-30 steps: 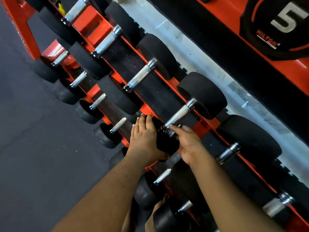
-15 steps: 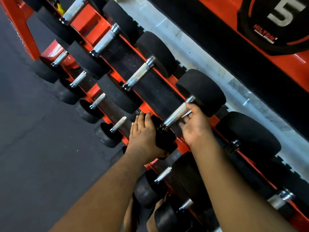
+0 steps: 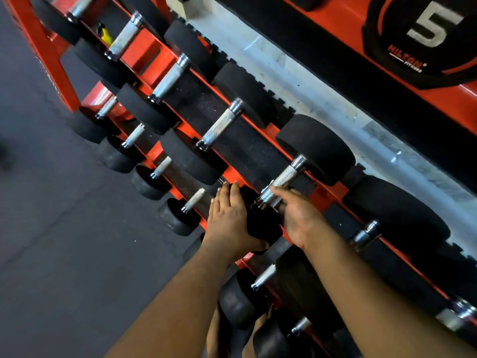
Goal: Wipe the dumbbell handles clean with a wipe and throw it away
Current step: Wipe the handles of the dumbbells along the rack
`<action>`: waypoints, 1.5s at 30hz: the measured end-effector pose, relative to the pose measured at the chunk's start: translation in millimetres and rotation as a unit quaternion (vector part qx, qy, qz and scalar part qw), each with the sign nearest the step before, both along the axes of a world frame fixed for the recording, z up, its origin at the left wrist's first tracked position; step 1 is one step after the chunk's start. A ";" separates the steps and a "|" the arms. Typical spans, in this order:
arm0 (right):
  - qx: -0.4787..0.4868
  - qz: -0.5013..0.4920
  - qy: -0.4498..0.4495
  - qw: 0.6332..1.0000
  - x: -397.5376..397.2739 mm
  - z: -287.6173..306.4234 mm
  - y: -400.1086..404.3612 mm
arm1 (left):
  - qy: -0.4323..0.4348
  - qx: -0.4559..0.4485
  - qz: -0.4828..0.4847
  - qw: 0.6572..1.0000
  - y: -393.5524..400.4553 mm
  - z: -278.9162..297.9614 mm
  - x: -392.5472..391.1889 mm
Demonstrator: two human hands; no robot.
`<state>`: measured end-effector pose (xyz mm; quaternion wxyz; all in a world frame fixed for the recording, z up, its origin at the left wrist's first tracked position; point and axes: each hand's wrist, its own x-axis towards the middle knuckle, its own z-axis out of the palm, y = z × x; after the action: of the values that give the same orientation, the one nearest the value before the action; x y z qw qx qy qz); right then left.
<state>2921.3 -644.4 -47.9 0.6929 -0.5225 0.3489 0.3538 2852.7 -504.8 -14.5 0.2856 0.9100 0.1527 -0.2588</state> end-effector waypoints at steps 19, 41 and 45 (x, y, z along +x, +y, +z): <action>-0.293 0.194 -0.430 0.832 -29.8 20.6 1.0 | -0.017 -0.004 0.005 1.000 0.1 -8.8 -1.5; -0.638 0.562 -0.432 0.301 -2.6 -7.3 -29.2 | 0.031 -0.016 -0.066 0.997 9.6 -5.2 2.7; -0.653 0.594 -0.395 0.255 -5.9 -8.0 -0.8 | 0.061 -0.031 -0.088 0.994 15.0 -1.8 8.6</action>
<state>2915.4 -645.2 -55.9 -0.2366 -0.9326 -0.2640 0.0676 2861.3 -489.9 -16.3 0.2801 0.8932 0.0813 -0.3423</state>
